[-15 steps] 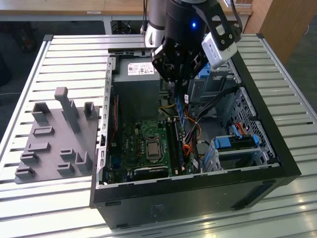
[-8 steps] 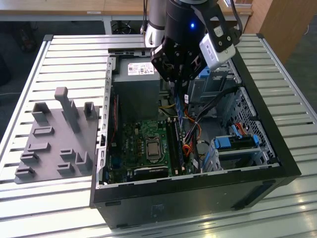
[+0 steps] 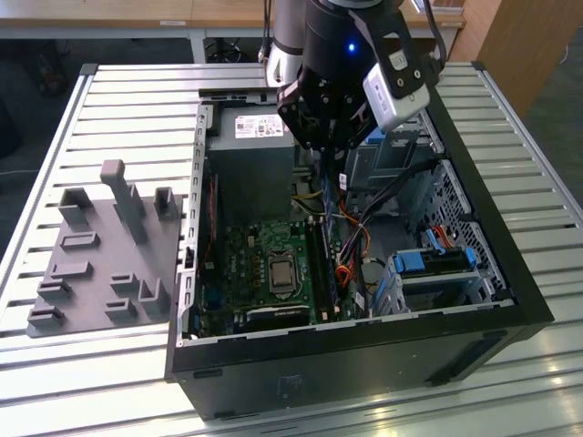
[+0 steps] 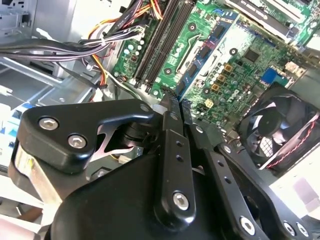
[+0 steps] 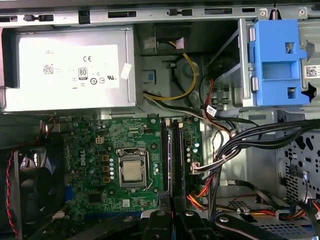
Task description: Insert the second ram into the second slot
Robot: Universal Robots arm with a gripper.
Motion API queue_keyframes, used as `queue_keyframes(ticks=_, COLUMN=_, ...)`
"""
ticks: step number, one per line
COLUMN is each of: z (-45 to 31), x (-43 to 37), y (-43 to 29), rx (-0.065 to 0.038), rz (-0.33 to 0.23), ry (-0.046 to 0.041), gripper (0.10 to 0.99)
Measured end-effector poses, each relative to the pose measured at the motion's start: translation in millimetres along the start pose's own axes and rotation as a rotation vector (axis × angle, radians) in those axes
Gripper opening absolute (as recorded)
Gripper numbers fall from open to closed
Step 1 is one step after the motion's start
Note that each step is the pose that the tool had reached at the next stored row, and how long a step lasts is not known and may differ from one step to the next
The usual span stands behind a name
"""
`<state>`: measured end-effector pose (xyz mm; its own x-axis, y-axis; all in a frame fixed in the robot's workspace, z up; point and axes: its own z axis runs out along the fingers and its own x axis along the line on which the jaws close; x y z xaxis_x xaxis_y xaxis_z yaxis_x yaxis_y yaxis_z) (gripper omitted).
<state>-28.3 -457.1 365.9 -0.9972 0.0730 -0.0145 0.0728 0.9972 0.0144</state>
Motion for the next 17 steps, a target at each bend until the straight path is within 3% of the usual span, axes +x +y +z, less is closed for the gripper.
queue_keyframes(ticks=17, z=1.2, x=0.0, y=0.0, rx=0.002, rz=0.119, ry=-0.0017, gripper=0.137)
